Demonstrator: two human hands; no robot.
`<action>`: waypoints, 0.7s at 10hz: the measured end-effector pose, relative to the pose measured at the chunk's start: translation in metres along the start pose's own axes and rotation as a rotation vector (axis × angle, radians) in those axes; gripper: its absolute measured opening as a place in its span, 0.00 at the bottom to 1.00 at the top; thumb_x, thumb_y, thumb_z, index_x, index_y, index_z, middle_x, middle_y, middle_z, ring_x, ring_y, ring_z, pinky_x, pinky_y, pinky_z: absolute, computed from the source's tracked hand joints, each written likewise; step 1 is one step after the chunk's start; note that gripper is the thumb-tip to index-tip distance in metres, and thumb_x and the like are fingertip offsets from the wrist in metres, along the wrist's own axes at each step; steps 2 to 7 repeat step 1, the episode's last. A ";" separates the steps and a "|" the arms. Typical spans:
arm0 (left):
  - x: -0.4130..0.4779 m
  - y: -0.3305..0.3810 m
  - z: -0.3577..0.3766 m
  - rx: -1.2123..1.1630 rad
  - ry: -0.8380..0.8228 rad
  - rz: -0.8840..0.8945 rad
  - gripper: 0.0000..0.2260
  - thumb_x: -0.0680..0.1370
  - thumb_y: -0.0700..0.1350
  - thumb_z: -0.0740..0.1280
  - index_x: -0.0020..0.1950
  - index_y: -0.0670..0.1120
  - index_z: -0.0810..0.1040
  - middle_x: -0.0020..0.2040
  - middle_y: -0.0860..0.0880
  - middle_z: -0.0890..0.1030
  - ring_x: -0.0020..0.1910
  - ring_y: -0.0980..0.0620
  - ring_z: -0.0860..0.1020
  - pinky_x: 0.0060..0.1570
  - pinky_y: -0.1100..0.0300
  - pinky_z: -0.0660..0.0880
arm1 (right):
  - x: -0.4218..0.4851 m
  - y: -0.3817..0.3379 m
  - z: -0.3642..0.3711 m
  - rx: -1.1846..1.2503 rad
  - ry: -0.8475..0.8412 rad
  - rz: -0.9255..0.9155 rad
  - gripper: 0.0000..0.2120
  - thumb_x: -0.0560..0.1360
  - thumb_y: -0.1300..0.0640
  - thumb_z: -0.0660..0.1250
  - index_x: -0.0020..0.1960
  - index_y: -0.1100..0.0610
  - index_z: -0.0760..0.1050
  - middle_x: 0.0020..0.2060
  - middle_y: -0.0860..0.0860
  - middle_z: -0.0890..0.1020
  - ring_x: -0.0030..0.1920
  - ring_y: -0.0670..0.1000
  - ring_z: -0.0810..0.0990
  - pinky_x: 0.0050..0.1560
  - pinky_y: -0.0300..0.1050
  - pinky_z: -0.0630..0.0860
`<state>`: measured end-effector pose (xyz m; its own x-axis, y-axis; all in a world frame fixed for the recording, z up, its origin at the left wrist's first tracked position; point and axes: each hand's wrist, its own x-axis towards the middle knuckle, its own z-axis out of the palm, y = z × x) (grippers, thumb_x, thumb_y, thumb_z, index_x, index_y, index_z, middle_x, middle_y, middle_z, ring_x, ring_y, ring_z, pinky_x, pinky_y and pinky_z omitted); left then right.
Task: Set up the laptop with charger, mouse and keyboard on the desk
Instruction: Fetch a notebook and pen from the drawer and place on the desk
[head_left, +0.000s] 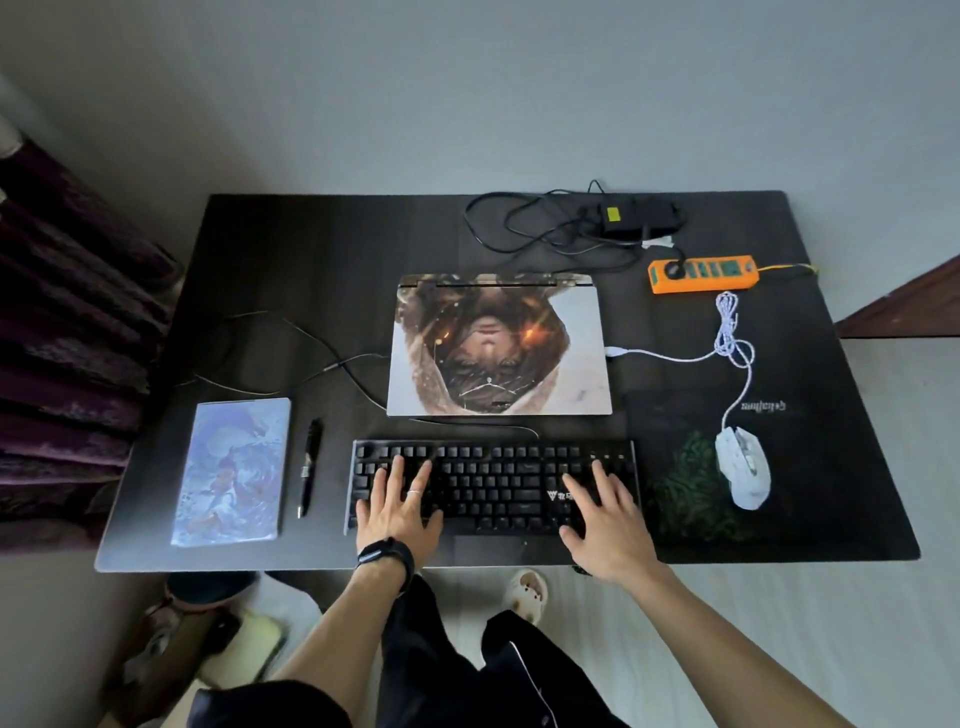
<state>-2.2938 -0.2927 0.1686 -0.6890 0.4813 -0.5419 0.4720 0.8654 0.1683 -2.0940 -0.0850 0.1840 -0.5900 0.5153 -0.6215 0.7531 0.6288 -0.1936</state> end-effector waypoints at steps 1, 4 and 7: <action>0.000 0.000 -0.004 0.020 0.012 0.013 0.33 0.78 0.61 0.58 0.77 0.66 0.42 0.80 0.54 0.41 0.79 0.49 0.42 0.75 0.43 0.49 | 0.000 0.003 -0.010 0.079 0.003 -0.015 0.32 0.79 0.40 0.60 0.80 0.42 0.54 0.82 0.49 0.45 0.81 0.55 0.48 0.78 0.52 0.57; 0.000 0.000 -0.004 0.020 0.012 0.013 0.33 0.78 0.61 0.58 0.77 0.66 0.42 0.80 0.54 0.41 0.79 0.49 0.42 0.75 0.43 0.49 | 0.000 0.003 -0.010 0.079 0.003 -0.015 0.32 0.79 0.40 0.60 0.80 0.42 0.54 0.82 0.49 0.45 0.81 0.55 0.48 0.78 0.52 0.57; 0.000 0.000 -0.004 0.020 0.012 0.013 0.33 0.78 0.61 0.58 0.77 0.66 0.42 0.80 0.54 0.41 0.79 0.49 0.42 0.75 0.43 0.49 | 0.000 0.003 -0.010 0.079 0.003 -0.015 0.32 0.79 0.40 0.60 0.80 0.42 0.54 0.82 0.49 0.45 0.81 0.55 0.48 0.78 0.52 0.57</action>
